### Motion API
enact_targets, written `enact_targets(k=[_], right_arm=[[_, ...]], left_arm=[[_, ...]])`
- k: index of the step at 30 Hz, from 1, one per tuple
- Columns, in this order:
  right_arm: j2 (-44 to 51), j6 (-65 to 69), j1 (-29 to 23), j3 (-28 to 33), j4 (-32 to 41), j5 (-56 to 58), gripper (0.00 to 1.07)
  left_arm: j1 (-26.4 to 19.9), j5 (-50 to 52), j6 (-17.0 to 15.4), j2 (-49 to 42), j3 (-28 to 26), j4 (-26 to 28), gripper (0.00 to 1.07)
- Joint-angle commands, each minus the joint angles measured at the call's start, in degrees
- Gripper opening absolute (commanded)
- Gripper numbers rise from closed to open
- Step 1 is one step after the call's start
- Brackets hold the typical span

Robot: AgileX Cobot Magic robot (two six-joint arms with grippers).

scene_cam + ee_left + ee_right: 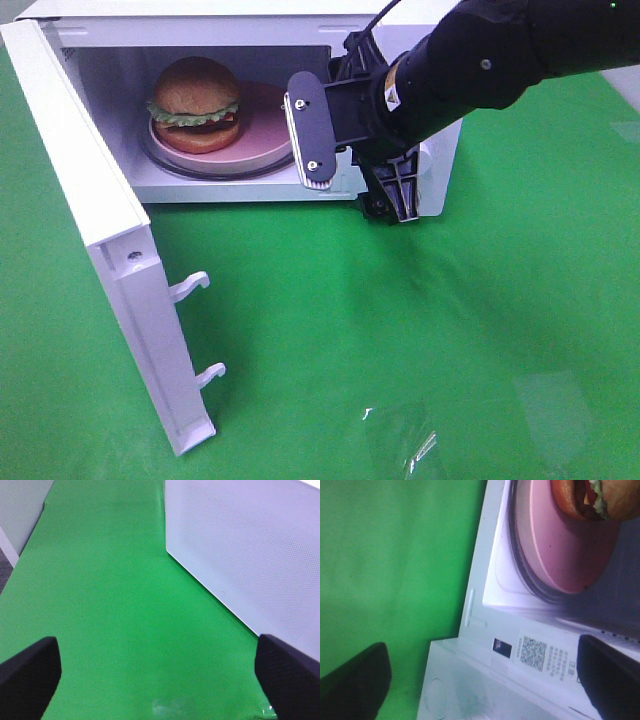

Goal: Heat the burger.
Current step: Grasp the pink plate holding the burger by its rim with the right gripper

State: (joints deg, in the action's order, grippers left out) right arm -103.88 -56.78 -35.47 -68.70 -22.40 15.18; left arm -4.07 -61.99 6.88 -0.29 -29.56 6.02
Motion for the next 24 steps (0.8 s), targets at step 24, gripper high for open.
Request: enact_targets(k=[24], right_arm=[[-19.8,-0.6,-2.0,-20.3,0.5,0.6,0.92]], left_arm=[[-0.2,0.7,-0.5,-0.3,-0.1,0.1,0.98]])
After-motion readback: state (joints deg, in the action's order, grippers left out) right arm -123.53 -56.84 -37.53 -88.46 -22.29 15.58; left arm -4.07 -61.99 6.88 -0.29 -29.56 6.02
